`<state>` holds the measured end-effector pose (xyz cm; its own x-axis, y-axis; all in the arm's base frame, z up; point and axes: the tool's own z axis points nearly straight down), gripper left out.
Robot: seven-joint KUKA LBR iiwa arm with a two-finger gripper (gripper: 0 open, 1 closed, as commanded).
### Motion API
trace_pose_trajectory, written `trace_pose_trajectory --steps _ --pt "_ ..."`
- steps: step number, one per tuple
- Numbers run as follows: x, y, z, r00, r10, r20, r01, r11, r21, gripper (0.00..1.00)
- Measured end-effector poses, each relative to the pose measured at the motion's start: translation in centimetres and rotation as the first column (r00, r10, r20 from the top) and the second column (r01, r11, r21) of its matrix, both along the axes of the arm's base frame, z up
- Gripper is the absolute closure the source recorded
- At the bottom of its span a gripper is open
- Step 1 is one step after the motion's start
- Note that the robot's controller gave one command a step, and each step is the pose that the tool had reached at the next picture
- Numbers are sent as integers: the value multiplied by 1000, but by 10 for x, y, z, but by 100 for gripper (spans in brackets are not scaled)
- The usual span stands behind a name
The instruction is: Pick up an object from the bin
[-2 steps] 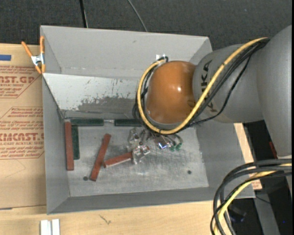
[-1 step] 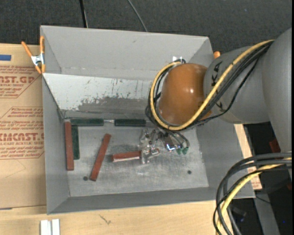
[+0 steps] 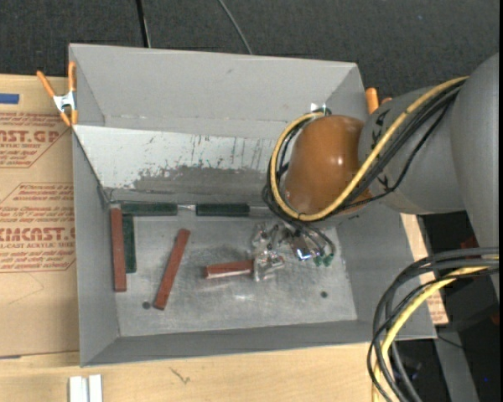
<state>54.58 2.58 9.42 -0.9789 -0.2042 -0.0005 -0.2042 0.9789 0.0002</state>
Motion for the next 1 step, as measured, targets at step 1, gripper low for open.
trace_pose_trajectory --steps 1 --pt "-1 27 201 956 293 -1 -293 956 1 100"
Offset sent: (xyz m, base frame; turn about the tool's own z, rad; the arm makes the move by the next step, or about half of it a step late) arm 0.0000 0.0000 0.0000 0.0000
